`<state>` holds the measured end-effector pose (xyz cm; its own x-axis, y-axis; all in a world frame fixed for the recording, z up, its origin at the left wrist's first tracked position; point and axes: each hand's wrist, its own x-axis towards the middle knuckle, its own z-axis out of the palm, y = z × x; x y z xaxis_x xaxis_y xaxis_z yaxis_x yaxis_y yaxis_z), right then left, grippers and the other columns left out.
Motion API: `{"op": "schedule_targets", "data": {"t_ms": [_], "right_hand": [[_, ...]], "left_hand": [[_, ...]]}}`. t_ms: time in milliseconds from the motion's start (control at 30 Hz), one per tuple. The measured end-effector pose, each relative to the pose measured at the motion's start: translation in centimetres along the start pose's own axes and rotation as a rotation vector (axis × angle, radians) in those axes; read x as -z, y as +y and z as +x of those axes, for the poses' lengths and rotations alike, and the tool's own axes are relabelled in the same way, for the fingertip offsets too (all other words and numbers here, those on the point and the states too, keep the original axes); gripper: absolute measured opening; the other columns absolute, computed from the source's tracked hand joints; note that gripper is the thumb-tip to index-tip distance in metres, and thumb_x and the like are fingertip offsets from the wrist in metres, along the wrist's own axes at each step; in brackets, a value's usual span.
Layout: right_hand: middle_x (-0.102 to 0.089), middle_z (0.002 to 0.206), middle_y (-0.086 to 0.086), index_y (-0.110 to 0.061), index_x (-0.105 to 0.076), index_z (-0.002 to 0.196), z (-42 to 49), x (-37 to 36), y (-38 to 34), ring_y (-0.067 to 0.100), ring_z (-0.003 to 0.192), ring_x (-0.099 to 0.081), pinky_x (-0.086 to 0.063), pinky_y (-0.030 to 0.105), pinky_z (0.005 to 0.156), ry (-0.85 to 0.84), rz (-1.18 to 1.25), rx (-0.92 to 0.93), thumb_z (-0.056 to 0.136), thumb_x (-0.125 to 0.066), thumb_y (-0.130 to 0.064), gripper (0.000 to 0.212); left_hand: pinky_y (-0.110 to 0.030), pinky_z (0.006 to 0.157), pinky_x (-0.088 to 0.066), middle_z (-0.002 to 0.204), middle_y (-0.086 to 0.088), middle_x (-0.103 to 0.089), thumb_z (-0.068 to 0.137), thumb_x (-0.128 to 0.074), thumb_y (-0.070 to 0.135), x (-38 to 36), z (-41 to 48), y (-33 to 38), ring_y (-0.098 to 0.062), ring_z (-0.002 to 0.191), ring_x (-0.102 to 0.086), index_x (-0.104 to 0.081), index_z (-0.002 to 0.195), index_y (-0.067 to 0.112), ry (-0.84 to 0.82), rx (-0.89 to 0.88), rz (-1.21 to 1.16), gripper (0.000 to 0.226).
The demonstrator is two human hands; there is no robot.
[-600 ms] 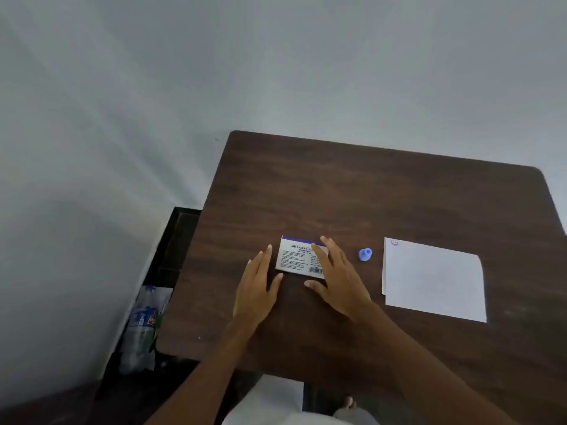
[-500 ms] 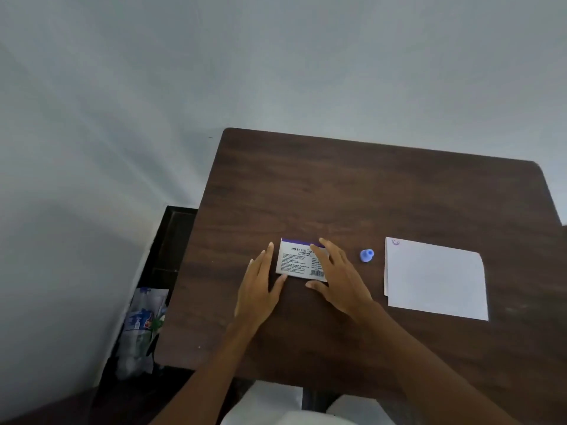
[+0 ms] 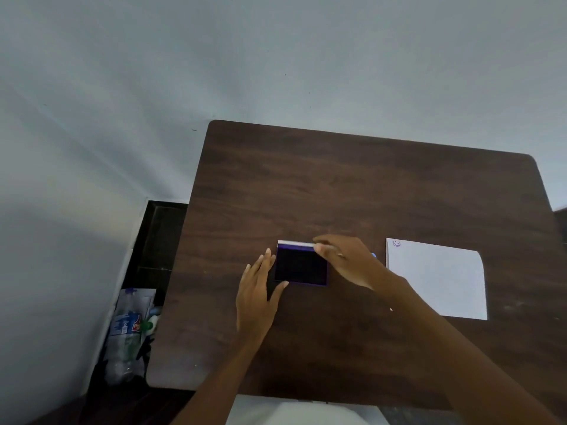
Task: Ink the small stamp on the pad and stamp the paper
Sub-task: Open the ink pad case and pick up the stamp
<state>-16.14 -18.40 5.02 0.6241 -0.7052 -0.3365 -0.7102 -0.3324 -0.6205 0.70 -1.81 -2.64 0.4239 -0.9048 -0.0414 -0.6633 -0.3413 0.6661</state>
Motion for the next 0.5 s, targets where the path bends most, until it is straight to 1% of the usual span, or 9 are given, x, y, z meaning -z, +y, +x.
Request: {"op": "schedule_targets", "data": {"t_ms": [67,133,200,267,367,500], "right_hand": [[-0.066,0.125,0.005,-0.018,-0.055,0.131,1.0,0.4,-0.5,0.019,0.109,-0.061,-0.041,0.026,0.084,0.056,0.05,-0.055,0.1,-0.045,-0.042,0.04],[-0.064,0.123,0.007,-0.016,-0.05,0.131,1.8,0.4,-0.8,0.017,0.101,-0.058,-0.041,0.026,0.081,0.099,0.091,-0.107,0.099,-0.045,-0.044,0.043],[-0.061,0.124,0.008,-0.014,-0.048,0.129,2.6,0.2,-1.0,0.015,0.1,-0.054,-0.04,0.024,0.079,0.135,0.106,-0.138,0.099,-0.046,-0.043,0.041],[-0.058,0.128,0.009,-0.013,-0.047,0.129,3.2,-0.2,-1.0,0.016,0.106,-0.053,-0.039,0.024,0.082,0.163,0.093,-0.152,0.098,-0.048,-0.041,0.041],[-0.048,0.137,0.009,-0.014,-0.045,0.133,3.6,-0.7,-0.6,0.021,0.119,-0.049,-0.04,0.026,0.089,0.168,0.037,-0.16,0.098,-0.049,-0.042,0.045],[-0.036,0.146,0.008,-0.017,-0.042,0.14,3.7,-0.4,0.1,0.025,0.133,-0.035,-0.041,0.04,0.102,0.156,-0.083,-0.147,0.097,-0.049,-0.043,0.051]], "left_hand": [[-0.037,0.117,-0.025,0.153,0.016,-0.028,0.093,-0.062,0.041,-0.1,0.0,0.0,0.007,0.14,-0.017,-0.041,0.146,0.023,0.005,0.012,-0.004,0.06],[-0.04,0.111,-0.028,0.152,0.015,-0.027,0.092,-0.064,0.04,-0.1,-0.1,0.1,0.016,0.137,-0.002,-0.04,0.146,0.024,0.023,0.026,-0.007,0.061],[-0.041,0.108,-0.029,0.152,0.014,-0.027,0.091,-0.065,0.039,-0.2,-0.1,0.1,0.019,0.134,0.005,-0.039,0.146,0.024,0.031,0.046,-0.015,0.062],[-0.042,0.107,-0.03,0.151,0.014,-0.028,0.091,-0.066,0.038,-0.2,-0.1,0.1,0.018,0.134,0.004,-0.039,0.146,0.024,0.042,0.042,-0.015,0.063],[-0.043,0.107,-0.03,0.151,0.012,-0.029,0.09,-0.067,0.037,-0.4,-0.2,0.0,0.019,0.135,0.006,-0.037,0.146,0.026,0.051,0.031,-0.003,0.064],[-0.045,0.106,-0.031,0.151,0.012,-0.027,0.09,-0.067,0.037,-0.5,-0.1,-0.1,0.018,0.135,0.007,-0.037,0.146,0.026,0.05,0.045,0.008,0.064]]}}
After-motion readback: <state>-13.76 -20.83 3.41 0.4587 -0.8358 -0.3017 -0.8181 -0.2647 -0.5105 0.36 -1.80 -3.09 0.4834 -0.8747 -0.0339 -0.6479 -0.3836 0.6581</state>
